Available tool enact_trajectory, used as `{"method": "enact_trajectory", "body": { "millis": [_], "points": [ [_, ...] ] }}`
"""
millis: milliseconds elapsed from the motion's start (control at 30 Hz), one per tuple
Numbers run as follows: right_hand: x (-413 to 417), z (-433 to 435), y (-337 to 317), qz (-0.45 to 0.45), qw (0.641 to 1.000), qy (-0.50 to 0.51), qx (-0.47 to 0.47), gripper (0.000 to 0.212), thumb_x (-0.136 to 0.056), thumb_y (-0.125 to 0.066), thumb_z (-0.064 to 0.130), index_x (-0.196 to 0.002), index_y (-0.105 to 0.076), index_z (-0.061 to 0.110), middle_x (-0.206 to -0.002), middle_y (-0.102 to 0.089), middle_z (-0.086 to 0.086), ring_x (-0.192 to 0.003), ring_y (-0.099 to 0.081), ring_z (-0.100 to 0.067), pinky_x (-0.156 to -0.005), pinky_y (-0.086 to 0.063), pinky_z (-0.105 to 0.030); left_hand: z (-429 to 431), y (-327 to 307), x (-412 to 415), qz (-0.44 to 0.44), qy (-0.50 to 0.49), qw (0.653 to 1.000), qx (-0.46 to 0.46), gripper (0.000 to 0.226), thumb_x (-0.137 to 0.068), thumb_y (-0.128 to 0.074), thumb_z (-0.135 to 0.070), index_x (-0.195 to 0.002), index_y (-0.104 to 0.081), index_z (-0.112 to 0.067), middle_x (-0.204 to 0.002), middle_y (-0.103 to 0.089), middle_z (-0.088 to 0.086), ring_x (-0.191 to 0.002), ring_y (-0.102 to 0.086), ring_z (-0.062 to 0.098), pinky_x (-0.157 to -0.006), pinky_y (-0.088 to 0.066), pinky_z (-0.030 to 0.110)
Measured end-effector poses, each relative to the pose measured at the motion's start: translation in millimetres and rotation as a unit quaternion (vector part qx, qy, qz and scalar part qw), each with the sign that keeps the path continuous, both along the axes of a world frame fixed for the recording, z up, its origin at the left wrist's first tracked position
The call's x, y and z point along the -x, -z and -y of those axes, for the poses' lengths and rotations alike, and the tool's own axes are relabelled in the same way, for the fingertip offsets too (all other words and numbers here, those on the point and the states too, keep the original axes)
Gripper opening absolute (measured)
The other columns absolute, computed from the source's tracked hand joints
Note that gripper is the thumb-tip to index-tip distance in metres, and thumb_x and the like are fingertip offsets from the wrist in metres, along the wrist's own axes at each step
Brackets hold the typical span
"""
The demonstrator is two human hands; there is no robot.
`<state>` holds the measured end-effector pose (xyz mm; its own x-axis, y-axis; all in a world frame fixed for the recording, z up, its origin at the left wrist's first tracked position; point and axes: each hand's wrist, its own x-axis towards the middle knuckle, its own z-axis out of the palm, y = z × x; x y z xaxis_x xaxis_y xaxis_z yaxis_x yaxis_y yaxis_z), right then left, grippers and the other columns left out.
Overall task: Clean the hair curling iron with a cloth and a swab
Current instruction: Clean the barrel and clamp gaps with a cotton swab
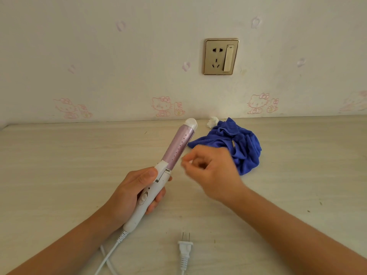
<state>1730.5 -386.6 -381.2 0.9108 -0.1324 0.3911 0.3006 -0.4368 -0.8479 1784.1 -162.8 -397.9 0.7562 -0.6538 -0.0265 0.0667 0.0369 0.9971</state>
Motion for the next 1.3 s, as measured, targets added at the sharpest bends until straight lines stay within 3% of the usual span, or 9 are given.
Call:
{"method": "enact_trajectory", "body": {
  "millis": [133, 267, 433, 533, 700, 933, 1033, 1167, 1300],
  "points": [
    [-1, -8, 4, -0.003, 0.999, -0.009, 0.030, 0.009, -0.090, -0.073, 0.014, -0.081, -0.073, 0.016, -0.049, -0.053, 0.015, -0.043, -0.043, -0.004, -0.051, -0.036, -0.010, 0, 0, 0, 0.003, -0.003, 1.000, -0.005, 0.060, -0.087, -0.055, -0.057, -0.105, -0.073, -0.003, -0.068, -0.059, 0.017, -0.045, -0.048, 0.021, -0.041, -0.042, 0.026],
    [-11, 21, -12, 0.021, 0.991, 0.120, -0.063, 0.013, -0.088, -0.073, 0.006, -0.075, -0.072, 0.011, -0.048, -0.055, -0.002, -0.046, -0.040, -0.005, -0.048, -0.037, -0.017, 1, 0, 1, 0.017, 0.016, 0.999, -0.022, 0.063, -0.086, -0.060, -0.064, -0.106, -0.074, -0.005, -0.068, -0.060, 0.015, -0.047, -0.051, 0.019, -0.043, -0.043, 0.025],
    [7, -16, 7, -0.014, 0.999, -0.032, 0.012, 0.011, -0.088, -0.073, 0.016, -0.078, -0.069, 0.018, -0.047, -0.055, 0.007, -0.040, -0.042, -0.004, -0.048, -0.038, -0.013, -2, 2, -2, 0.000, -0.003, 1.000, -0.002, 0.069, -0.086, -0.061, -0.063, -0.107, -0.070, 0.003, -0.067, -0.058, 0.018, -0.044, -0.047, 0.022, -0.041, -0.040, 0.025],
    [1, -15, 6, -0.015, 1.000, -0.012, 0.023, 0.010, -0.088, -0.072, 0.018, -0.078, -0.071, 0.019, -0.055, -0.060, -0.003, -0.042, -0.043, -0.005, -0.048, -0.039, -0.015, -1, 3, -4, -0.001, -0.007, 1.000, -0.003, 0.063, -0.087, -0.057, -0.059, -0.107, -0.072, -0.001, -0.068, -0.058, 0.017, -0.045, -0.048, 0.021, -0.041, -0.041, 0.024],
    [-11, 25, -11, 0.022, 0.985, 0.157, -0.075, 0.019, -0.089, -0.072, 0.007, -0.073, -0.070, 0.017, -0.046, -0.057, 0.005, -0.044, -0.043, -0.003, -0.049, -0.038, -0.015, 0, 3, -5, -0.014, 0.007, 1.000, -0.006, 0.062, -0.087, -0.054, -0.060, -0.106, -0.074, -0.004, -0.068, -0.057, 0.015, -0.044, -0.048, 0.019, -0.041, -0.042, 0.024],
    [-6, 15, -10, 0.027, 0.981, 0.129, -0.145, 0.020, -0.089, -0.071, 0.010, -0.075, -0.073, 0.024, -0.046, -0.054, 0.004, -0.044, -0.046, -0.007, -0.048, -0.042, -0.020, 2, -4, -5, -0.093, 0.002, 0.995, 0.046, 0.063, -0.096, -0.042, -0.057, -0.115, -0.068, -0.003, -0.076, -0.057, 0.014, -0.049, -0.049, 0.020, -0.047, -0.044, 0.028],
    [-8, 17, -9, 0.015, 0.982, 0.122, -0.146, 0.026, -0.091, -0.071, 0.006, -0.073, -0.074, 0.025, -0.049, -0.054, -0.013, -0.043, -0.046, -0.010, -0.049, -0.041, -0.019, 1, -12, -8, -0.201, 0.032, 0.969, 0.138, 0.057, -0.102, -0.036, -0.053, -0.114, -0.063, -0.004, -0.075, -0.048, 0.012, -0.046, -0.044, 0.019, -0.046, -0.040, 0.029],
    [-9, 18, -7, -0.001, 0.982, 0.115, -0.151, 0.025, -0.092, -0.071, 0.005, -0.073, -0.073, 0.021, -0.048, -0.054, -0.012, -0.043, -0.047, -0.010, -0.049, -0.041, -0.017, -7, -20, -13, -0.354, 0.124, 0.889, 0.263, 0.053, -0.103, -0.023, -0.054, -0.113, -0.047, -0.007, -0.068, -0.036, 0.003, -0.040, -0.032, 0.012, -0.040, -0.032, 0.025],
    [-7, 15, -6, -0.004, 0.984, 0.091, -0.155, 0.023, -0.091, -0.072, 0.004, -0.075, -0.073, 0.020, -0.055, -0.055, -0.023, -0.044, -0.049, -0.011, -0.049, -0.041, -0.012, -5, -26, -10, -0.386, 0.212, 0.850, 0.290, 0.065, -0.100, -0.007, -0.062, -0.110, -0.043, -0.009, -0.061, -0.037, 0.000, -0.034, -0.032, 0.011, -0.038, -0.032, 0.023]
  ]
}}
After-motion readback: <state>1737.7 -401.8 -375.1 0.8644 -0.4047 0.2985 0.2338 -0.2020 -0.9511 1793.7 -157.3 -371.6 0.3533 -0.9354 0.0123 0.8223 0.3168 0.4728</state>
